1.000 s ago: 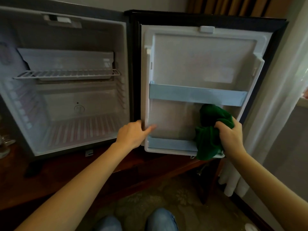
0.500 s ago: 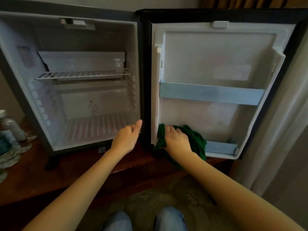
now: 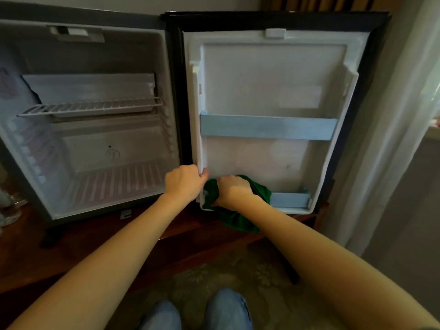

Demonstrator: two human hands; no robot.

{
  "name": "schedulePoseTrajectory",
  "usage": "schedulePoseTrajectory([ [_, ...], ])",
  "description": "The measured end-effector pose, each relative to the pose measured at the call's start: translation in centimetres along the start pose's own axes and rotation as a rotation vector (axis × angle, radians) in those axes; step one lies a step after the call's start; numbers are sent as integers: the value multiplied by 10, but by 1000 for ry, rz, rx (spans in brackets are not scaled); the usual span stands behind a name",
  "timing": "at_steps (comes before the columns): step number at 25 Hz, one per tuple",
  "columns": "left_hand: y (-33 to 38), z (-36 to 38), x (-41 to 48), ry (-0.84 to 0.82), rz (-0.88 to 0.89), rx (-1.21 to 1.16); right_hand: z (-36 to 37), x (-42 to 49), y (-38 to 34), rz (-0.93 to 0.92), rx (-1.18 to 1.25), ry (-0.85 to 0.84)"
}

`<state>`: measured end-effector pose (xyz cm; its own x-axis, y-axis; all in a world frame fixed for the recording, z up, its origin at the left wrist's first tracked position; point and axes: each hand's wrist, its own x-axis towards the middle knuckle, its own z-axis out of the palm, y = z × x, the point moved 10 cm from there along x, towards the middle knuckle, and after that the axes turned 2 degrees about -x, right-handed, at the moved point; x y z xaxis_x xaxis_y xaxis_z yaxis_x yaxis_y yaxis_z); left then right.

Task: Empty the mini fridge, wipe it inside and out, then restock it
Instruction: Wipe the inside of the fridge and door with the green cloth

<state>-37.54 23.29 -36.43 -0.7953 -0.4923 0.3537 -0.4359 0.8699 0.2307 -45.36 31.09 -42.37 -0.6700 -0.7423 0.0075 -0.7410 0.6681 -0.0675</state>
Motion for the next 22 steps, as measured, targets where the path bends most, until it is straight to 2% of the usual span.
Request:
schedulePoseTrajectory([
  [4, -2, 3, -1, -32, -34, 11, -7, -18, 28, -4, -9, 17],
  [10, -5, 4, -4, -28, -15, -41, -25, -74, 121, 56, -129, -129],
  [12, -6, 5, -4, -22, 13, -69, -23, -72, 117, 61, -150, -132],
  [16, -8, 6, -4, -14, 18, -84, -19, -55, 89, 31, -210, -19],
  [22, 2, 5, -4, 33, 48, -54, -10, -28, 49, -76, -167, -24],
])
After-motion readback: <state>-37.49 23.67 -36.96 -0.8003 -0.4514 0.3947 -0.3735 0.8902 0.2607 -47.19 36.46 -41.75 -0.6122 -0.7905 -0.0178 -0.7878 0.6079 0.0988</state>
